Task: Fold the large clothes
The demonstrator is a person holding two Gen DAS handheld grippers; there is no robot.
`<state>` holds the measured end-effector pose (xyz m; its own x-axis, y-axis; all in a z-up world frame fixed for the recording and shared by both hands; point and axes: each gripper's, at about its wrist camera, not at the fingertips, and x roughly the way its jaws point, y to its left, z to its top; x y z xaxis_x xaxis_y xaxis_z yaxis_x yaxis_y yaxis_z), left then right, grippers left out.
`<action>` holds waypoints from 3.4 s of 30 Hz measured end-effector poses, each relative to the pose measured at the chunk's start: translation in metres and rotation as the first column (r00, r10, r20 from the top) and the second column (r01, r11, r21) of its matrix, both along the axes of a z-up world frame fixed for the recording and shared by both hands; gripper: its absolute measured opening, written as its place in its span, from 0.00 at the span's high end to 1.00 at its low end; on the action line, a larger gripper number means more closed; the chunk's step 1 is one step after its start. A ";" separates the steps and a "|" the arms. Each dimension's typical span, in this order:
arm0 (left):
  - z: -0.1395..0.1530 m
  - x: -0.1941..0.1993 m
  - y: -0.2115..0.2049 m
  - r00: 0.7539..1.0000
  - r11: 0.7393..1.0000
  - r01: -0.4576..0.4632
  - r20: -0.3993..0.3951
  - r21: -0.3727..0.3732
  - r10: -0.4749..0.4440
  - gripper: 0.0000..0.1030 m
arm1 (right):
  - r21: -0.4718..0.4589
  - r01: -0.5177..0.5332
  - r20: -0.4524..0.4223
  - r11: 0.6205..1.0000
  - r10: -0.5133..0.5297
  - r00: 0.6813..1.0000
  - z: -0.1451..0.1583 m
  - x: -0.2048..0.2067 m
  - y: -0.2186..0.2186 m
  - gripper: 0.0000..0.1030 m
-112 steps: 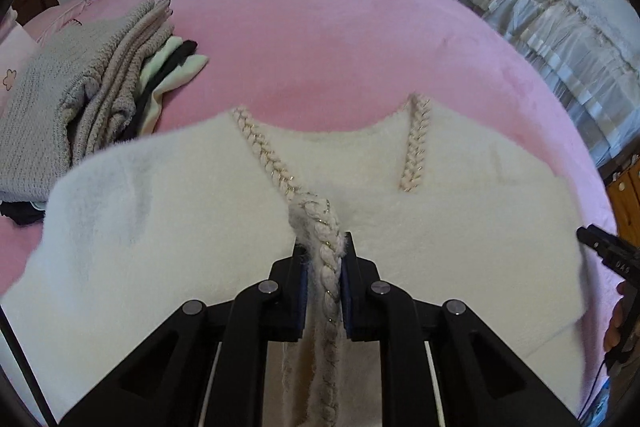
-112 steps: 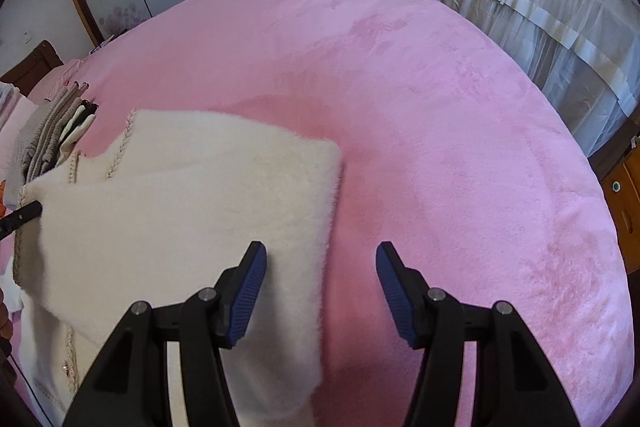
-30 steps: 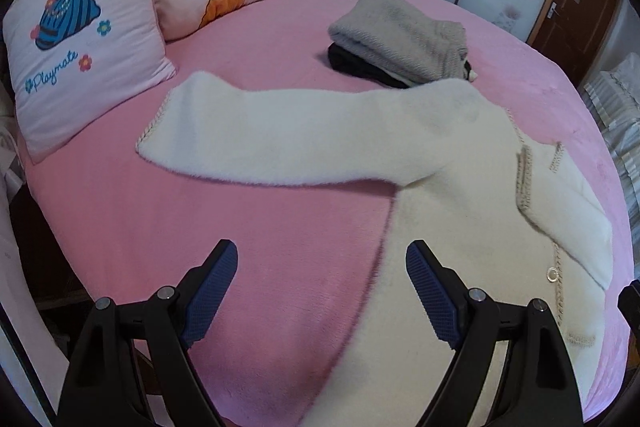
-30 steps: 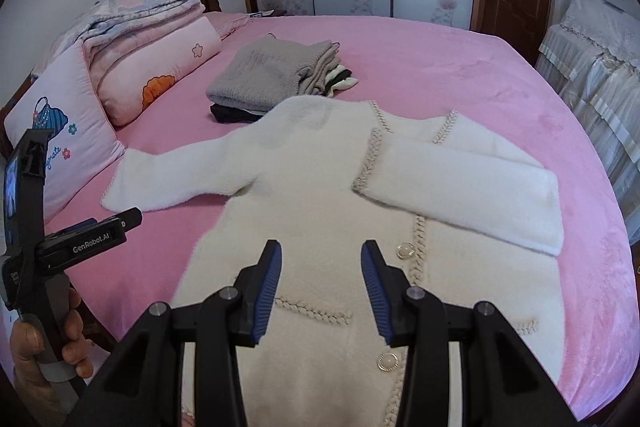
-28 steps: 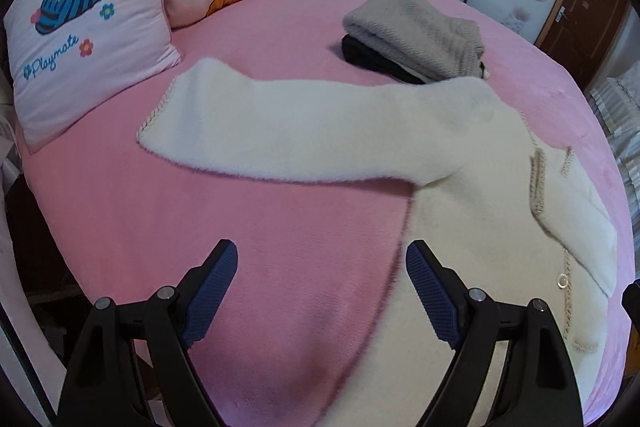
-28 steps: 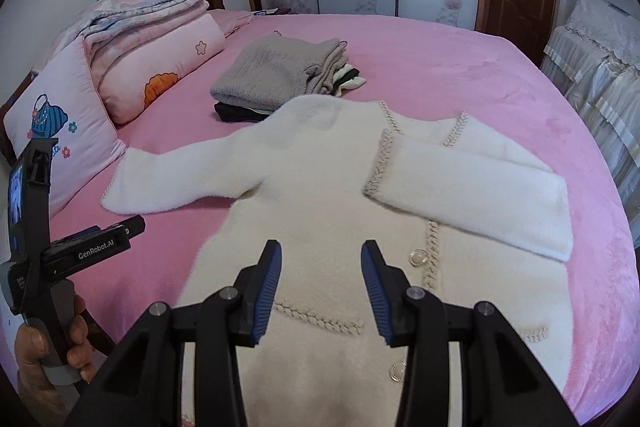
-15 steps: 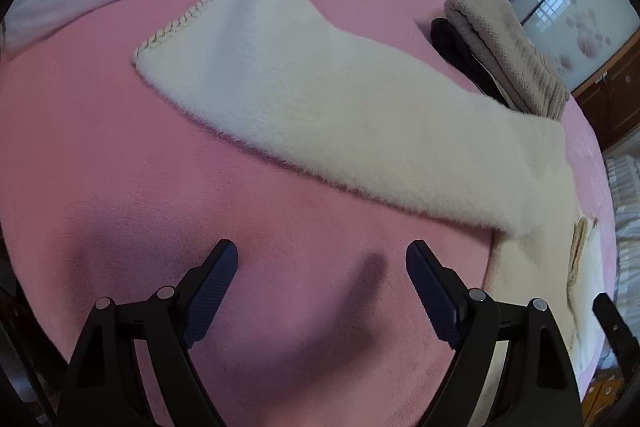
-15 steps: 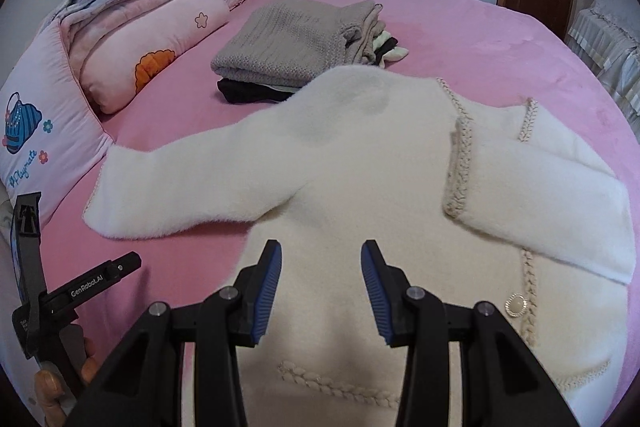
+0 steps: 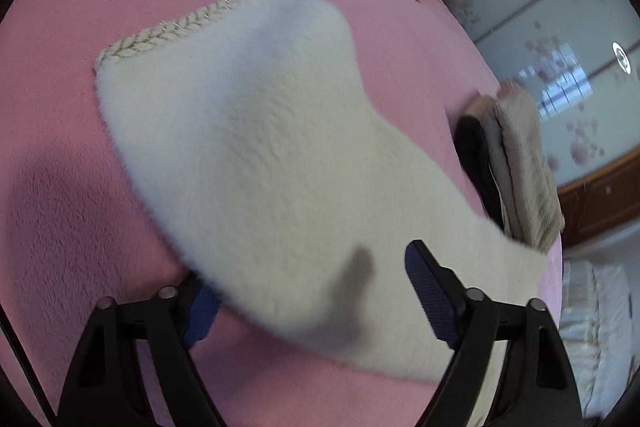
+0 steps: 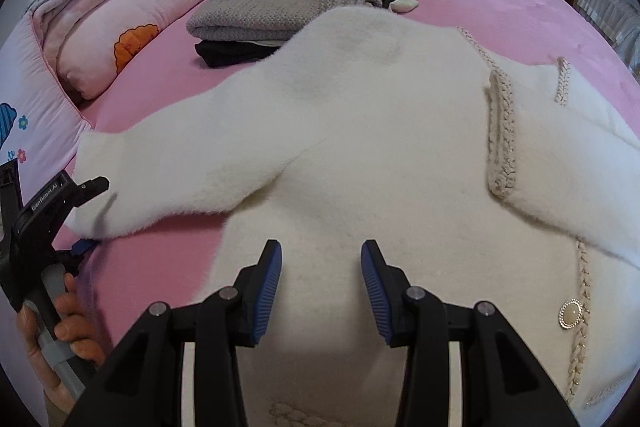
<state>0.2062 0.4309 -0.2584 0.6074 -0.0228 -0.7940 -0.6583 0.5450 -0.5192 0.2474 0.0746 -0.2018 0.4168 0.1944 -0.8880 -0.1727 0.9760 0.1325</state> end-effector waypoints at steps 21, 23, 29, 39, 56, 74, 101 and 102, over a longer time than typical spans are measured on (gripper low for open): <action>0.137 0.082 -0.329 0.731 0.713 0.629 0.078 0.310 -0.678 0.74 | 0.083 0.317 0.086 0.945 -0.324 0.942 0.055 -0.037 -0.191 0.59; 0.114 0.086 -0.377 0.645 0.613 0.735 -0.020 0.289 -0.764 0.60 | 0.074 0.351 0.090 0.933 -0.357 0.930 0.055 -0.045 -0.212 0.59; 0.068 0.053 -0.445 0.531 0.451 0.836 -0.254 0.311 -0.808 0.52 | 0.067 0.413 0.073 0.908 -0.417 0.906 0.051 -0.066 -0.256 0.59; 0.104 0.016 -0.411 0.613 0.509 0.770 -0.226 0.385 -0.757 0.35 | 0.097 0.358 0.080 0.929 -0.366 0.927 0.057 -0.073 -0.253 0.59; 0.031 0.031 -0.256 0.777 0.731 0.625 -0.316 0.276 -0.545 0.34 | -0.101 0.014 0.127 0.995 -0.001 0.992 0.076 0.068 -0.109 0.29; 0.010 0.033 -0.250 0.752 0.717 0.652 -0.333 0.246 -0.569 0.29 | -0.132 0.079 0.082 0.988 -0.069 0.994 0.048 0.113 -0.119 0.90; 0.086 0.114 -0.281 0.698 0.555 0.704 -0.286 0.443 -0.656 0.29 | 0.129 0.246 -0.082 0.961 -0.237 0.968 -0.002 0.105 -0.284 0.55; 0.080 0.126 -0.274 0.700 0.563 0.704 -0.287 0.433 -0.654 0.29 | 0.118 0.248 -0.086 0.962 -0.239 0.967 -0.007 0.113 -0.283 0.55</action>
